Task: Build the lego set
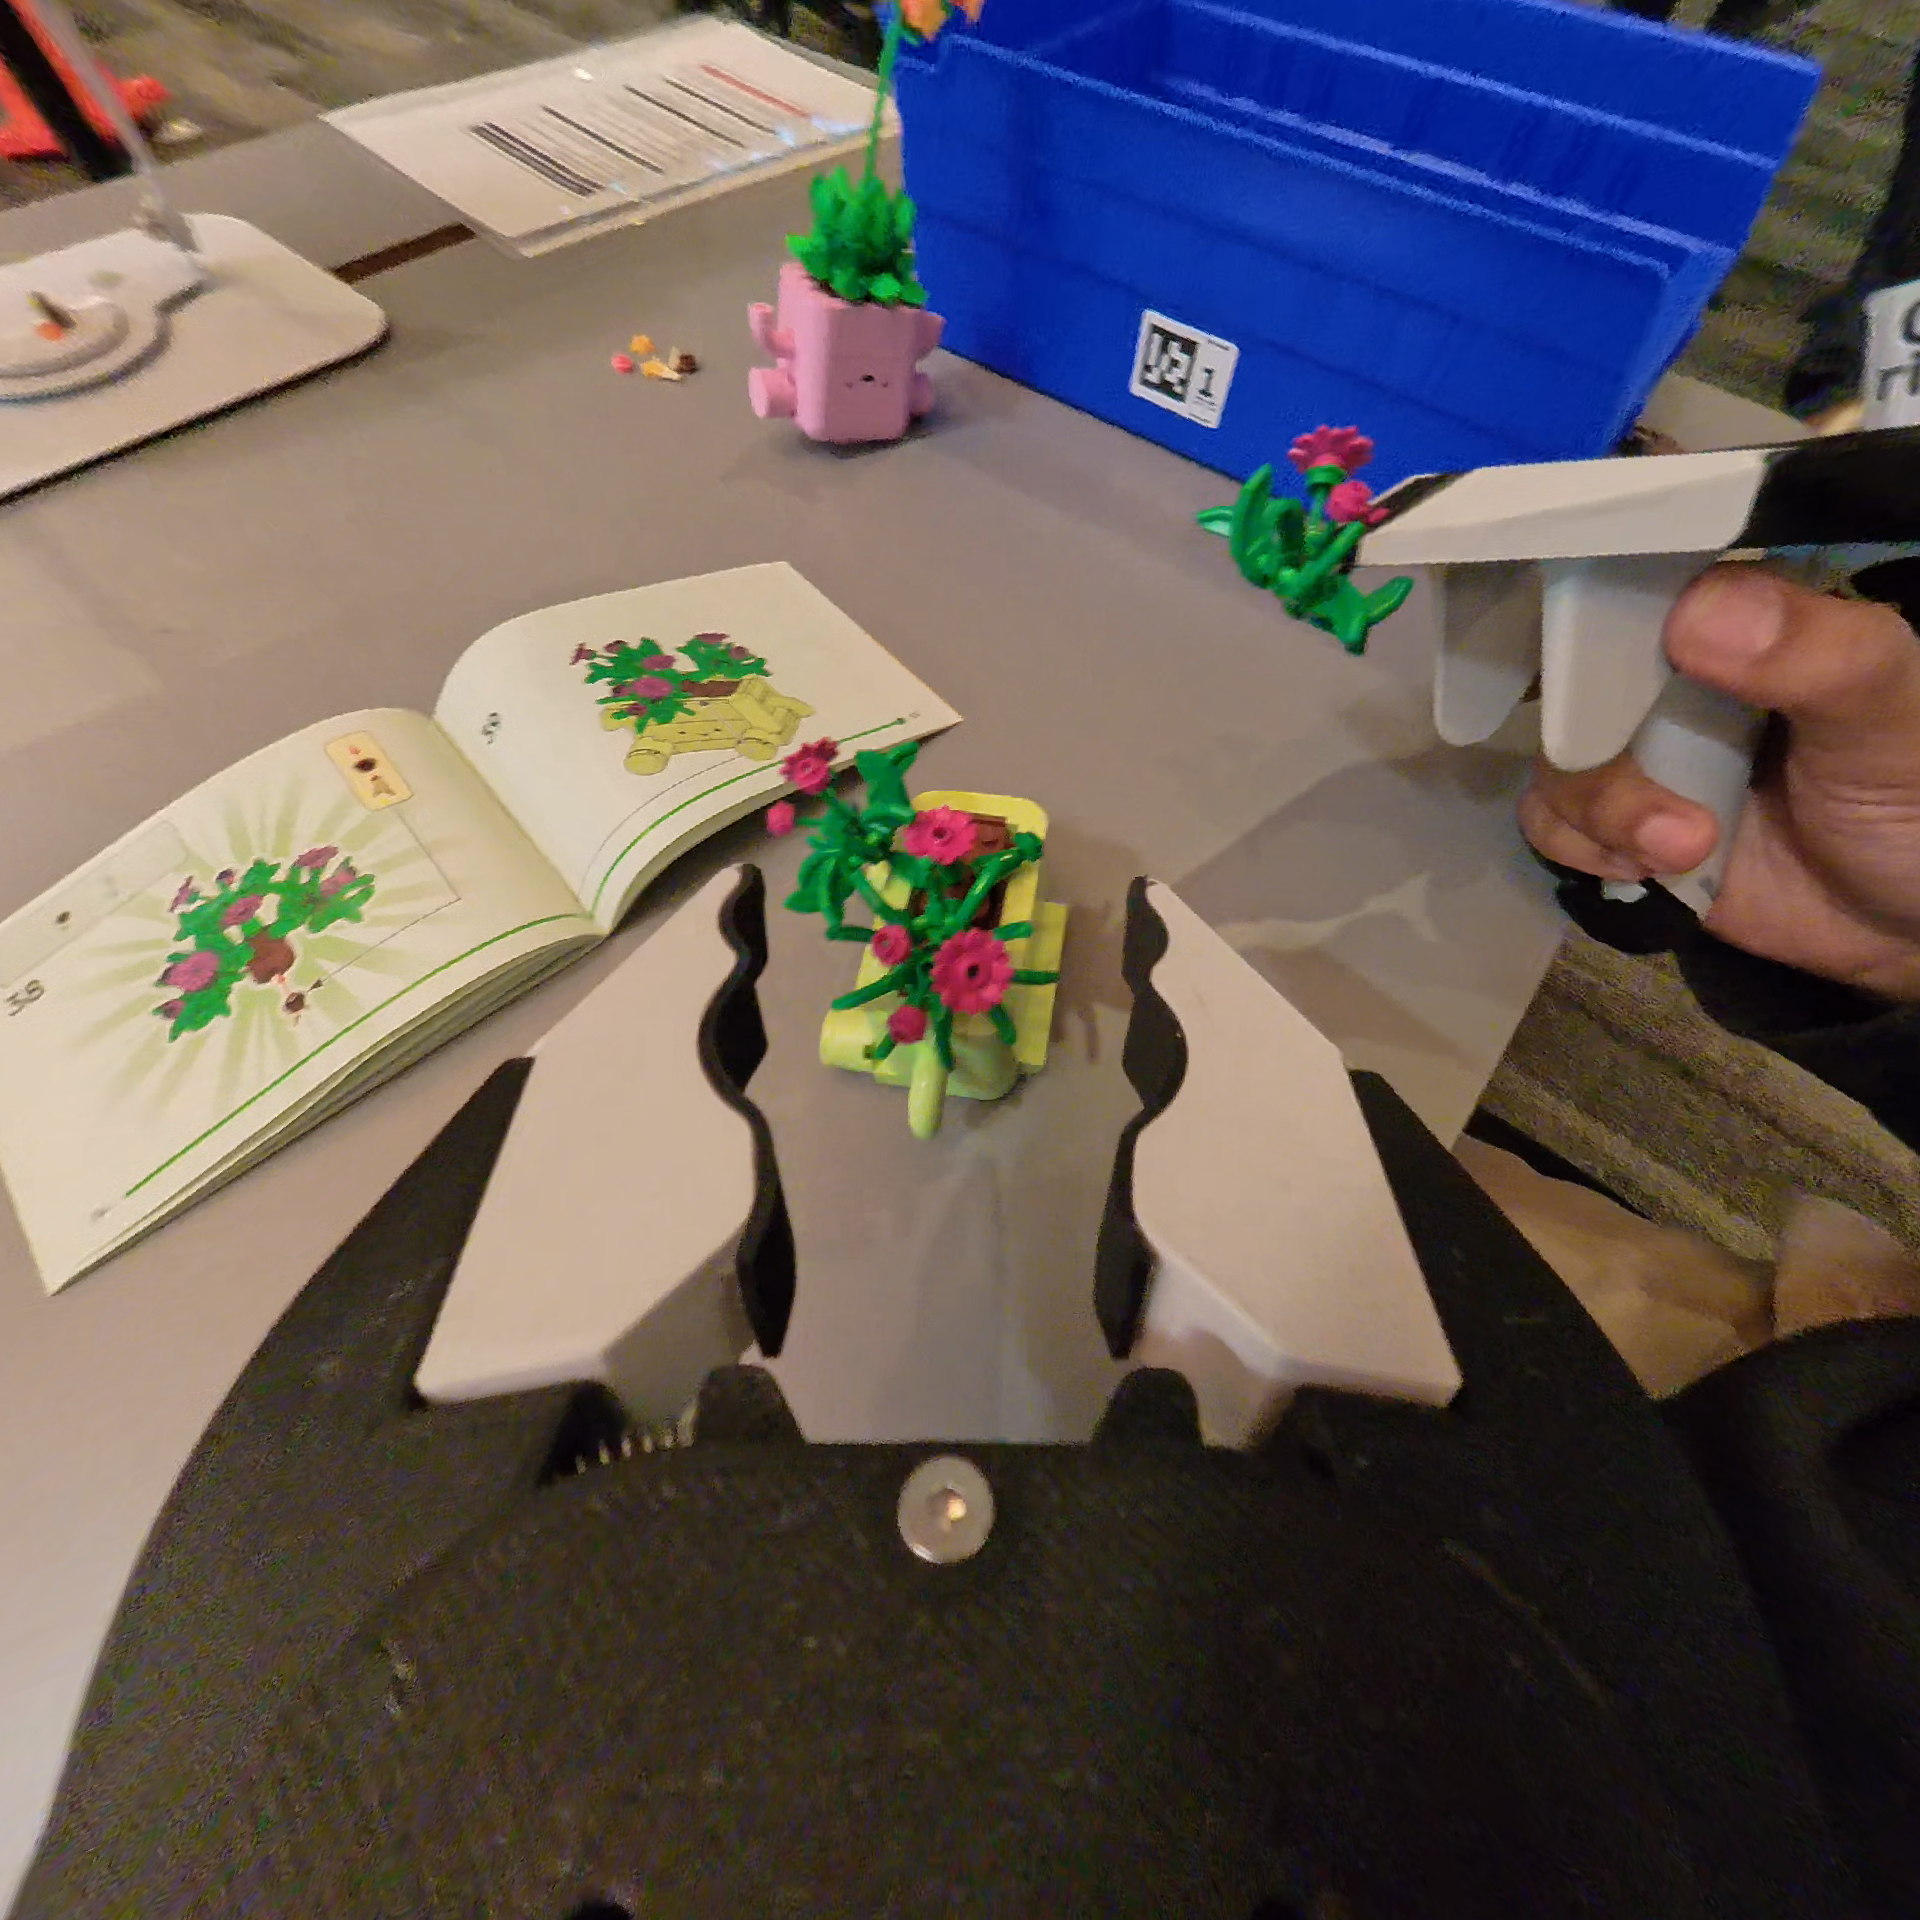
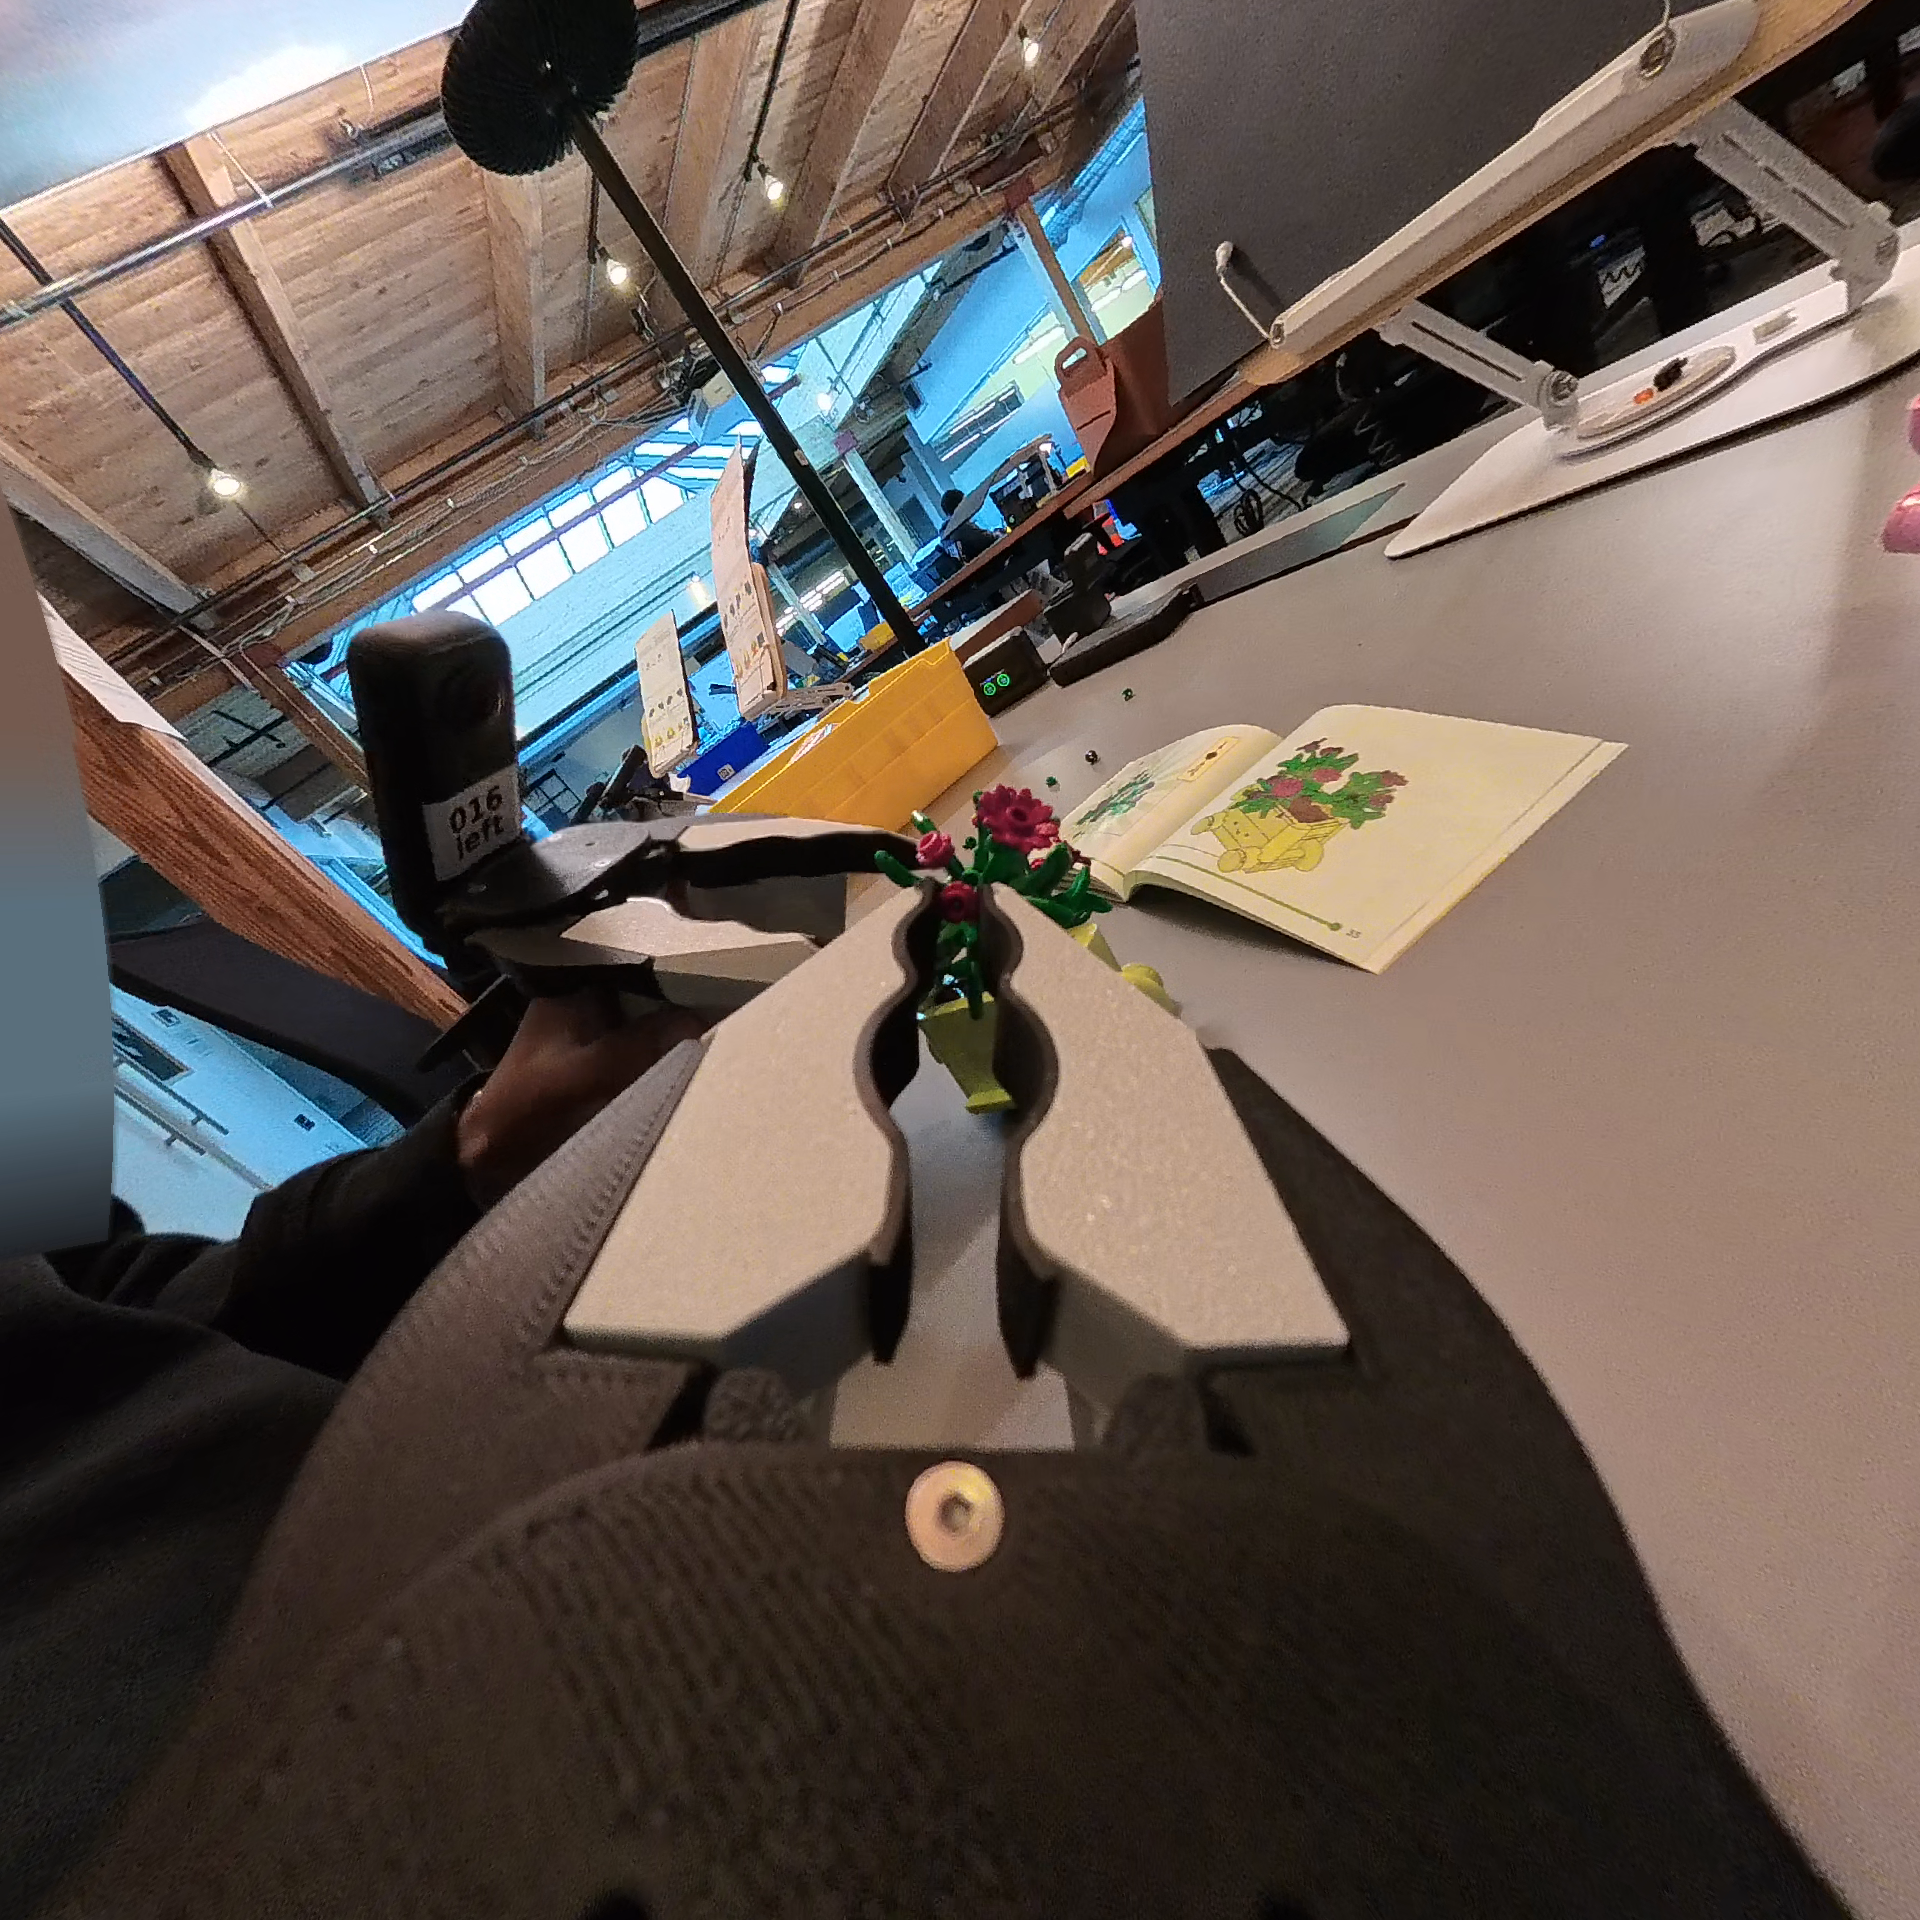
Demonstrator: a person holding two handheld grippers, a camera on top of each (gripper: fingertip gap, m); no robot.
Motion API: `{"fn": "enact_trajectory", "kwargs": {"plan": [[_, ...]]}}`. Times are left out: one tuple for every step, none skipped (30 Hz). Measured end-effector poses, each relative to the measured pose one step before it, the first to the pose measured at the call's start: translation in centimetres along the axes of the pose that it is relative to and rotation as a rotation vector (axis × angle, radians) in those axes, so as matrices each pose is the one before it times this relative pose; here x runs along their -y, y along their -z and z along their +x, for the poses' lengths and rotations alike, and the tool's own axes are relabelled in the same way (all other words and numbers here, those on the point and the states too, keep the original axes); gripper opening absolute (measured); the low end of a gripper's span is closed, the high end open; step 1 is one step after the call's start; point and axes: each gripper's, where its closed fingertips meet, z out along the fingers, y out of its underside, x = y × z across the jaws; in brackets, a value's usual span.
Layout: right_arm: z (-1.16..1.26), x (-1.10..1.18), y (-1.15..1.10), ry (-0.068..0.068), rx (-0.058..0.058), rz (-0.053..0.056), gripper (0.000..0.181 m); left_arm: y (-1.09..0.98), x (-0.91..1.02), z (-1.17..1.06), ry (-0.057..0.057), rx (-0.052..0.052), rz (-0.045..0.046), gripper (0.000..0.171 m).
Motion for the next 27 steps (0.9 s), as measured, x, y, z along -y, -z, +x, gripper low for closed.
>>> {"fn": "enact_trajectory", "kwargs": {"plan": [[0.015, -0.01, 0.002, -0.0006, -0.0004, -0.0005, 0.004, 0.096, -0.221, -0.334, 0.0109, 0.0171, 0.005, 0.071], [0.002, -0.01, -0.006, -0.0002, -0.0004, -0.0005, 0.004, -0.083, -0.392, -0.135, 0.017, 0.0029, -0.00603, 0.076], [0.001, -0.011, -0.005, 0.0002, -0.0001, -0.0006, 0.004, -0.232, -0.457, 0.039, 0.0211, -0.0074, -0.01323, 0.079], [-0.016, -0.011, -0.001, 0.0007, -0.0002, -0.0004, 0.004, -0.332, -0.42, 0.054, 0.018, -0.0083, -0.01328, 0.081], [-0.01, -0.007, -0.003, 0.0013, -0.0003, -0.0002, 0.004, -0.398, -0.39, 0.034, 0.0117, -0.0055, -0.01401, 0.085], [-0.013, -0.006, 0.008, 0.0016, -0.0004, 0.0001, 0.004, -0.435, -0.381, 0.013, 0.0068, -0.0028, -0.01659, 0.088], [-0.015, -0.008, 0.008, 0.0014, -0.0003, 0.0, 0.004, -0.448, -0.346, 0.019, -0.0005, -0.0016, -0.0172, 0.09], [-0.023, -0.013, 0.0, 0.0011, -0.0001, -0.0003, 0.004, -0.454, -0.359, 0.027, -0.0066, 0.0017, -0.01855, 0.091], [-0.015, -0.007, 0.008, 0.0011, 0.0001, -0.0004, 0.004, -0.449, -0.319, -0.05, -0.0085, 0.0085, -0.0172, 0.091], [-0.021, -0.011, -0.001, 0.001, 0.0003, -0.0005, 0.004, -0.416, -0.275, -0.004, -0.0086, 0.0075, -0.01466, 0.091], [-0.023, -0.022, 0.001, 0.0008, 0.0008, -0.0007, 0.004, -0.354, -0.304, 0.078, -0.0086, 0.0034, -0.02215, 0.09], [-0.032, -0.031, 0.006, 0.0005, 0.0013, -0.0013, 0.004, -0.277, -0.16, -0.07, -0.0077, 0.0119, -0.01968, 0.089], [-0.045, -0.039, 0.013, 0.0011, 0.0015, -0.0021, 0.004, -0.173, -0.005, 0.085, -0.0091, -0.0002, -0.00786, 0.085], [-0.05, -0.058, 0.024, 0.0026, 0.0009, -0.0023, 0.005, -0.095, 0.038, 0.23, -0.0071, -0.0103, -0.00175, 0.076], [-0.034, -0.041, 0.022, 0.0035, -0.0006, -0.0024, 0.005, -0.05, 0.032, 0.18, -0.0018, -0.0109, -0.0007, 0.067], [-0.029, -0.033, 0.018, 0.0034, -0.001, -0.0018, 0.005, -0.028, 0.047, -0.051, 0.0061, -0.0001, 0.00189, 0.062], [-0.016, -0.029, -0.01, 0.0024, -0.0006, -0.0016, 0.005, 0.052, 0.078, 0.005, 0.0096, -0.0087, 0.00596, 0.053], [-0.003, -0.052, -0.023, 0.0014, -0.0014, -0.0028, 0.005, 0.09, 0.106, 0.129, 0.0127, -0.0227, 0.00913, 0.044], [0.013, -0.058, -0.039, 0.0015, -0.002, -0.0042, 0.005, 0.059, 0.08, 0.077, 0.0187, -0.0234, 0.0076, 0.044], [-0.007, -0.078, -0.045, 0.0031, -0.0022, -0.0048, 0.005, 0.033, 0.029, 0.03, 0.0205, -0.0218, 0.00276, 0.043], [-0.024, -0.074, -0.05, 0.0051, -0.0027, -0.0045, 0.005, 0.083, 0.081, 0.068, 0.0194, -0.0243, 0.00707, 0.042], [-0.034, -0.063, -0.036, 0.0063, -0.0031, -0.0045, 0.005, 0.144, 0.156, 0.074, 0.0168, -0.0233, 0.01424, 0.04], [-0.031, -0.082, -0.057, 0.0068, -0.0036, -0.0054, 0.005, 0.204, 0.228, 0.06, 0.0154, -0.0204, 0.02053, 0.039], [-0.021, -0.106, -0.083, 0.0069, -0.0047, -0.0076, 0.005, 0.231, 0.258, 0.017, 0.0154, -0.0167, 0.02268, 0.039], [-0.02, -0.14, -0.124, 0.0071, -0.0049, -0.0107, 0.005, 0.188, 0.174, -0.066, 0.0161, -0.0095, 0.01615, 0.038], [-0.041, -0.168, -0.164, 0.0061, -0.0038, -0.012, 0.005, 0.101, 0.099, -0.039, 0.0126, -0.009, 0.00871, 0.038], [-0.086, -0.154, -0.216, 0.0034, -0.0005, -0.0112, 0.005, 0.002, -0.012, 0.007, 0.009, -0.0086, -0.00038, 0.038]]}}
